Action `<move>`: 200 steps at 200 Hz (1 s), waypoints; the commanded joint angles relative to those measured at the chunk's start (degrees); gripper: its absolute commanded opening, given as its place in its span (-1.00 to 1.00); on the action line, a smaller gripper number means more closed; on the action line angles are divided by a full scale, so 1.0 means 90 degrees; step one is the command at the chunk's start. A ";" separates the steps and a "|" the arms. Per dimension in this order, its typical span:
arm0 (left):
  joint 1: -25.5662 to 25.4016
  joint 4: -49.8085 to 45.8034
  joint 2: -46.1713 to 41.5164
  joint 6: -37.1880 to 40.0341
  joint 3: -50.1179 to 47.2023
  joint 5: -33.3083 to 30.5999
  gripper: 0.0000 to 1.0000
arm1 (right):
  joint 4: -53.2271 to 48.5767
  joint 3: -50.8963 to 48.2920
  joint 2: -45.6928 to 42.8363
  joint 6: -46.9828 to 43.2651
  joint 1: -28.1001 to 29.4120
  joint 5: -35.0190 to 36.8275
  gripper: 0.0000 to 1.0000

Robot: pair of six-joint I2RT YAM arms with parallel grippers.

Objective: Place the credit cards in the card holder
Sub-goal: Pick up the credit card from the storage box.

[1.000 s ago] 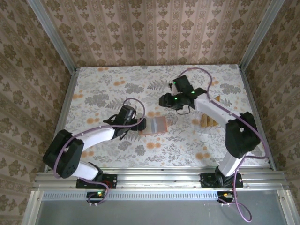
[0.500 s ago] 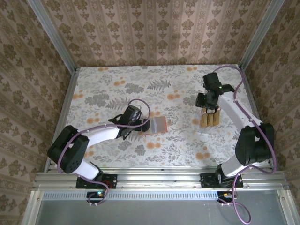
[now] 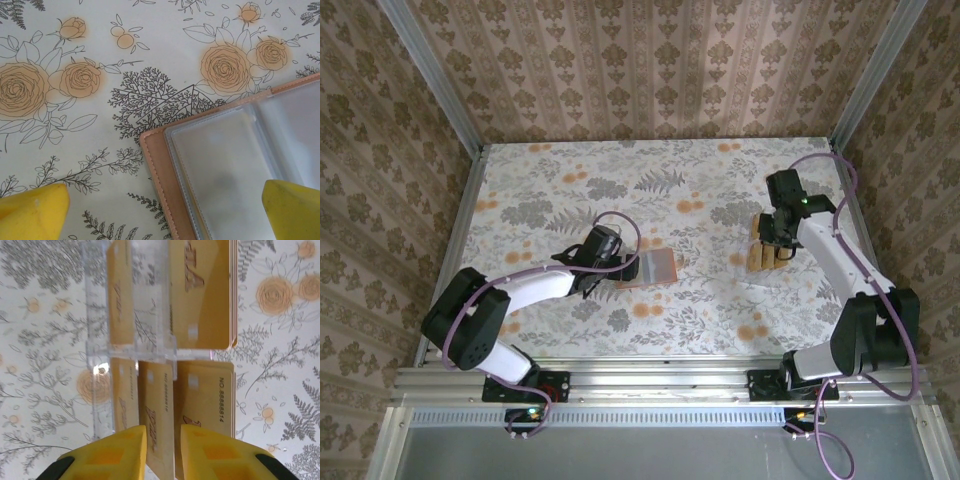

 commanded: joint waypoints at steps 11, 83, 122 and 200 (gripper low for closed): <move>-0.0032 0.0050 -0.0007 0.0139 -0.0043 -0.0001 1.00 | -0.0171 -0.0298 -0.0073 0.0146 -0.0045 0.0135 -0.52; -0.0025 0.0093 -0.0046 0.0166 -0.0082 0.0006 1.00 | 0.0204 -0.0572 -0.0005 0.0211 -0.0045 -0.0219 -0.56; -0.0028 0.0070 -0.0046 0.0166 -0.0063 0.0009 1.00 | 0.0367 -0.0673 0.0054 0.0232 -0.0045 -0.0406 -0.68; -0.0022 0.0030 -0.0046 0.0195 0.0013 0.0041 1.00 | 0.0238 -0.0431 -0.0073 0.0101 -0.0064 -0.0655 -1.00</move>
